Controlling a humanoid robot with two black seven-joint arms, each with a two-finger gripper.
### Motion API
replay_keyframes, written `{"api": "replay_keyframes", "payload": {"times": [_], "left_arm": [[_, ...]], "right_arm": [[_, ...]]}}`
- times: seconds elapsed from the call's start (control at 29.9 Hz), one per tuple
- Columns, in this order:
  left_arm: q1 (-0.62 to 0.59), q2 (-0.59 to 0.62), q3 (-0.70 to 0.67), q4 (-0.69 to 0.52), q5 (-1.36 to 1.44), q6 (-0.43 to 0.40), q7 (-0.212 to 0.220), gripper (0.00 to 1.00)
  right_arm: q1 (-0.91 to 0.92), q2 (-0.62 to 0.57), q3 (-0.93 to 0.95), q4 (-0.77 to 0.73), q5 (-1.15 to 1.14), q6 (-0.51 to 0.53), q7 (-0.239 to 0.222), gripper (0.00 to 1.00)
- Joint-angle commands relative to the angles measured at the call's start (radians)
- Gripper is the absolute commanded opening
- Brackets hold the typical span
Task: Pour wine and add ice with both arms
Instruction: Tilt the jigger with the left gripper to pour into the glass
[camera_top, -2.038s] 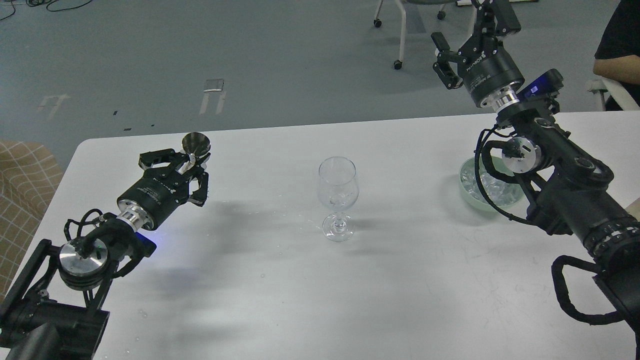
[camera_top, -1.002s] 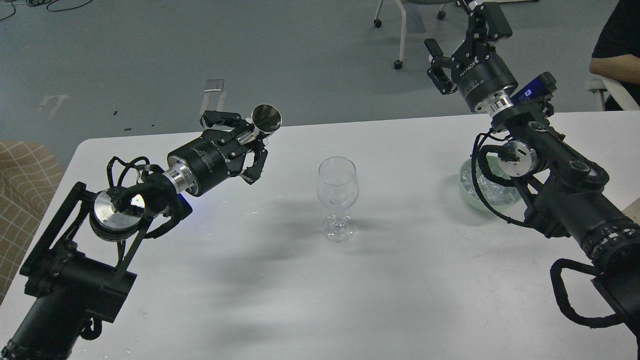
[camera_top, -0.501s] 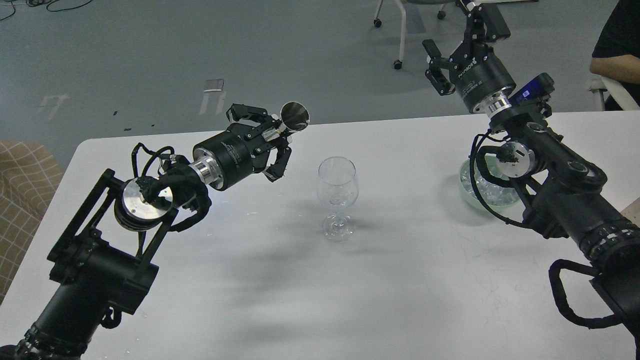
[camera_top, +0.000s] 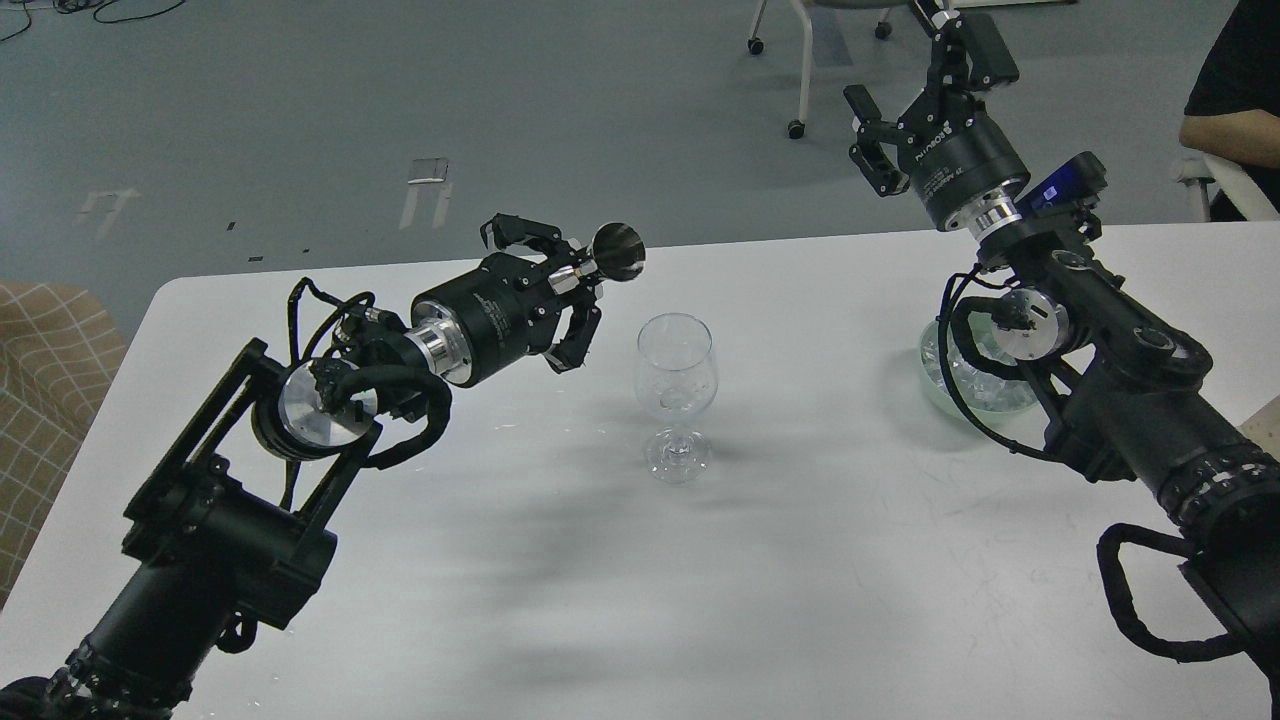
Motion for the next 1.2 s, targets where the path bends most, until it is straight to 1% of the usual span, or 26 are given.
{"api": "replay_keyframes", "payload": {"times": [0.0,0.27,0.5,0.67,1.17], "left_arm": [[0.001,0.001,0.0,0.0,0.012,-0.002,0.0,0.0],[0.003,0.001,0.0,-0.011,0.046,-0.008,0.0,0.0],[0.007,0.001,0.002,-0.046,0.089,-0.009,0.0,0.0],[0.013,-0.001,0.002,-0.046,0.141,-0.034,0.0,0.0],[0.013,-0.01,0.002,-0.055,0.237,-0.036,0.0,0.0]], "right_arm": [[-0.002,0.005,-0.001,0.0,0.0,0.0,0.0,1.0],[0.0,0.005,-0.001,0.0,0.0,0.0,0.0,1.0],[-0.002,0.005,0.0,0.0,0.0,0.0,0.0,1.0],[-0.002,0.005,0.002,0.0,0.0,0.0,0.0,1.0],[-0.003,0.005,0.002,0.0,0.0,0.0,0.0,1.0]]}}
